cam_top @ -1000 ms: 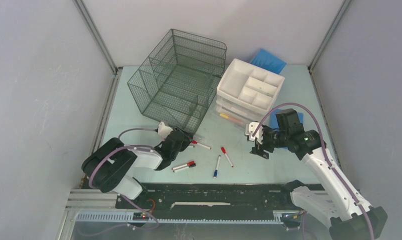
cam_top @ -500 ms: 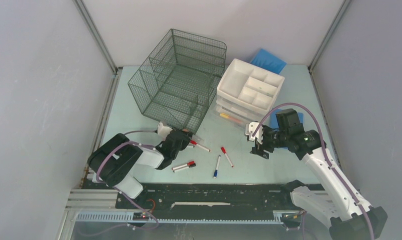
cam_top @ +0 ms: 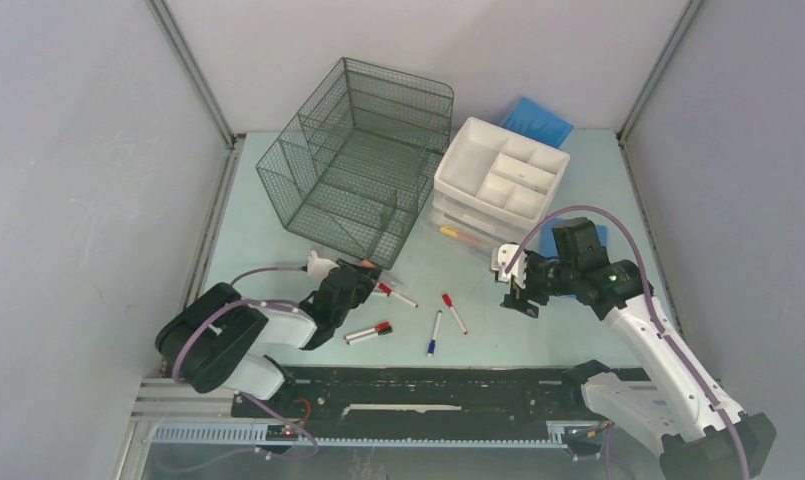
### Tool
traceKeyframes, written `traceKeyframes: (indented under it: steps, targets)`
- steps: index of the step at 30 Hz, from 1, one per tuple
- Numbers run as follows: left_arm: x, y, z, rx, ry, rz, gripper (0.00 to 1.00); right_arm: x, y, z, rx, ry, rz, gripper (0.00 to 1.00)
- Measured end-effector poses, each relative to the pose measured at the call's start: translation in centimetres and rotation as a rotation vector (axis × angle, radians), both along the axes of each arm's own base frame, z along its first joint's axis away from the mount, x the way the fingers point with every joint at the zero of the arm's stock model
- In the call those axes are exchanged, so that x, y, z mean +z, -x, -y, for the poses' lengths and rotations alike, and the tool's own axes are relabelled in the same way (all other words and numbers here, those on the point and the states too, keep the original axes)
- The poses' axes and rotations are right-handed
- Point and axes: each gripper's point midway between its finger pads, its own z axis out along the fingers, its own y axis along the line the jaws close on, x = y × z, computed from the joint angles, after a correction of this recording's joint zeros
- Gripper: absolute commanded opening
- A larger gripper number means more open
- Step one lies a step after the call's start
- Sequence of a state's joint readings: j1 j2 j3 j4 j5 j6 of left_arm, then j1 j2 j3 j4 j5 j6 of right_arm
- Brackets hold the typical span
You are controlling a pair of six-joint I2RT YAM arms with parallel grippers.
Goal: Organize the desk
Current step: Pick up the stationery from the center of the board, then place the stationery in the drawer.
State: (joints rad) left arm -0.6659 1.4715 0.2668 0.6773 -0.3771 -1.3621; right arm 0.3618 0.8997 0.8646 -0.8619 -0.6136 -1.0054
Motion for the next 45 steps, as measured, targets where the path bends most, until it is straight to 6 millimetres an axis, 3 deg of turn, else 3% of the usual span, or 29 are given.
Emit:
traceKeyframes:
  steps: [10,19,27,35,45]
  targets:
    - [4.8,1.2,-0.1,-0.053,0.086,0.142,0.00,0.0,0.7,-0.9,0.045,-0.016,-0.015,0.75]
    - [7.5,3.9,0.8,-0.245,0.087,0.323,0.00,0.0,3.2,-3.6,0.177,-0.073,-0.084,0.78]
    - [12.5,6.2,4.1,-0.480,0.137,0.578,0.00,1.0,3.8,-5.2,0.168,-0.157,-0.149,0.80]
    - [17.5,8.0,9.2,-0.679,0.163,0.775,0.00,2.9,4.9,-7.1,0.151,-0.294,-0.298,0.82]
    - [20.3,8.8,11.9,-0.738,0.140,0.902,0.00,4.3,3.8,-9.0,0.012,-0.405,-0.486,0.81]
